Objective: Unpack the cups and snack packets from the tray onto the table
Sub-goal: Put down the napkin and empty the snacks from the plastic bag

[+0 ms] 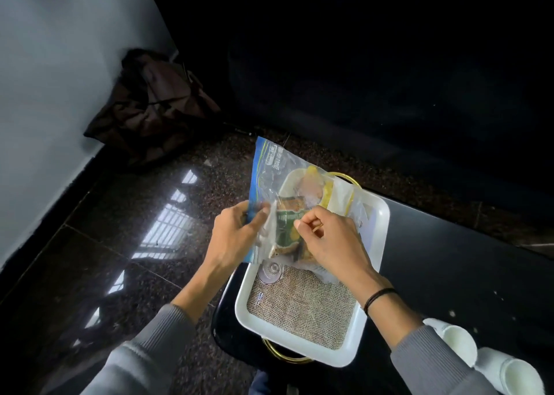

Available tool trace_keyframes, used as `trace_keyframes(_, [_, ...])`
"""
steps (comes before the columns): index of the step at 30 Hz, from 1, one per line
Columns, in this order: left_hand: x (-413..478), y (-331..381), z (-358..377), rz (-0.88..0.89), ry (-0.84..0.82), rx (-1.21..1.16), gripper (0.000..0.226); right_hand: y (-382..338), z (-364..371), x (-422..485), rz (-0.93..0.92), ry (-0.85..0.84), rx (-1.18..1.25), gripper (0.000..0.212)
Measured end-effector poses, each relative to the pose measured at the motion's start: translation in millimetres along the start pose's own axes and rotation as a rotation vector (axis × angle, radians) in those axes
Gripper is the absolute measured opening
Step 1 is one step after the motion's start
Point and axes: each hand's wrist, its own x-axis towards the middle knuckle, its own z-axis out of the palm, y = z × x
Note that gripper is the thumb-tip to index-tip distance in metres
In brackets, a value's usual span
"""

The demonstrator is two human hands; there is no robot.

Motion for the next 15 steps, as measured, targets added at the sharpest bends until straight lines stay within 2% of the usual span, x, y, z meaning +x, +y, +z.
trace_keyframes(4, [-32.7,32.0,12.7,0.078,-0.018,0.016,0.019,-17.2,-20.7,-15.3,-0.013,-0.025,0.078,0.033])
trace_keyframes(8, [-65.6,61.2,26.2,0.203,-0.09,0.082,0.009,-25.6,-47.5,-34.7,0.054,-0.102,0.096,0.053])
trace_keyframes(10, [-81.1,73.0,33.8,0.264,-0.123,0.128,0.004,-24.8,-62.6,-44.9,0.07,-0.123,0.098,0.054])
trace_keyframes(11, [-87.7,78.0,37.7,0.271,-0.135,0.129,0.009,-23.3,-68.7,-49.1,0.077,-0.128,0.105,0.05])
trace_keyframes(13, [-103.6,88.8,45.9,0.242,-0.171,0.086,0.031,-22.0,-81.4,-61.8,0.082,-0.13,0.103,0.047])
trace_keyframes(15, [-119.9,98.9,52.9,0.231,-0.224,0.056,0.041,-22.3,-92.4,-76.9,0.069,-0.13,0.053,0.057])
